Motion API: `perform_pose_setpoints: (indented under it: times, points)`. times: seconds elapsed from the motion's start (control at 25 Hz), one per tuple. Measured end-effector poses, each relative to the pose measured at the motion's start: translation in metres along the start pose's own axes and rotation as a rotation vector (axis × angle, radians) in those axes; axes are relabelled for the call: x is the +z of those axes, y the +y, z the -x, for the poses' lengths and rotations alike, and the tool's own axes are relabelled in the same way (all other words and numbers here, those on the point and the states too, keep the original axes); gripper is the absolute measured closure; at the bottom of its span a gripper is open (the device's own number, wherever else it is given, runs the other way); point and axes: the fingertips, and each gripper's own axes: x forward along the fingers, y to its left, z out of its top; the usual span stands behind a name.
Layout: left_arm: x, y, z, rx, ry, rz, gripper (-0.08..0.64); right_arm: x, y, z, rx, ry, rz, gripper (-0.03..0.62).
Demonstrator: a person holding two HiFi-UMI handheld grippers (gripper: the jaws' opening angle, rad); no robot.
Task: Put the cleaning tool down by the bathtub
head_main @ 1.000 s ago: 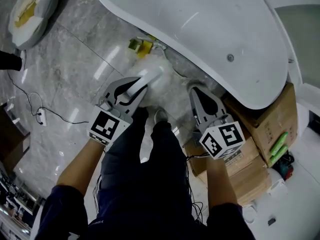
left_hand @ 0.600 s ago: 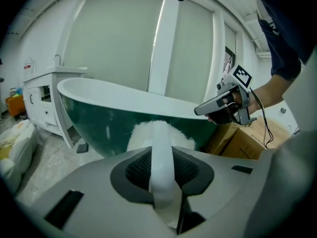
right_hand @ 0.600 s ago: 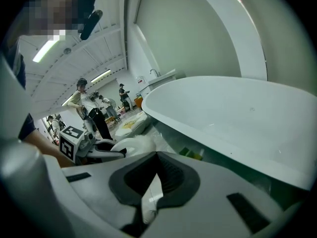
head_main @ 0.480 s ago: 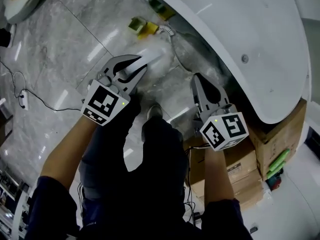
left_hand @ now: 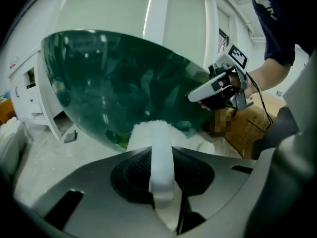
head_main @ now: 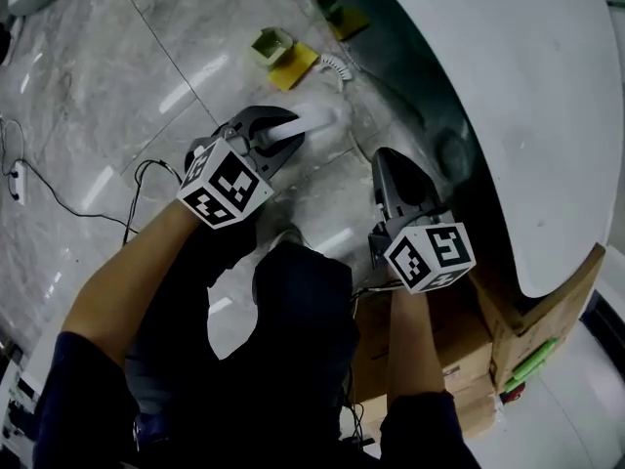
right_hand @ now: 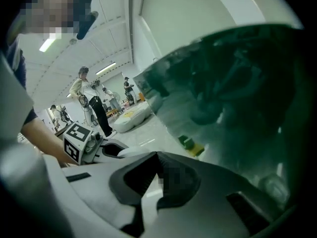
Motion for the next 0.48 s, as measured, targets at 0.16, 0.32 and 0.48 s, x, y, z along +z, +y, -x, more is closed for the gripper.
perform_pose_setpoints:
  times: [0.16, 0.32, 0.48]
  points:
    - [-0.035, 0.009, -0.034, -0.001, 0.031, -0.011, 0.454, -0.029, -0.018, -0.029, 0.014, 0.013, 0.011, 0.588]
    - [-0.072, 0.015, -0.064, -0.016, 0.075, -0.04, 0.454, -0.05, -0.031, -0.056, 0.026, 0.017, 0.028, 0.588]
    - [-0.11, 0.019, -0.091, -0.016, 0.119, -0.053, 0.454, -0.067, -0.04, -0.076, 0.038, 0.016, 0.049, 0.588]
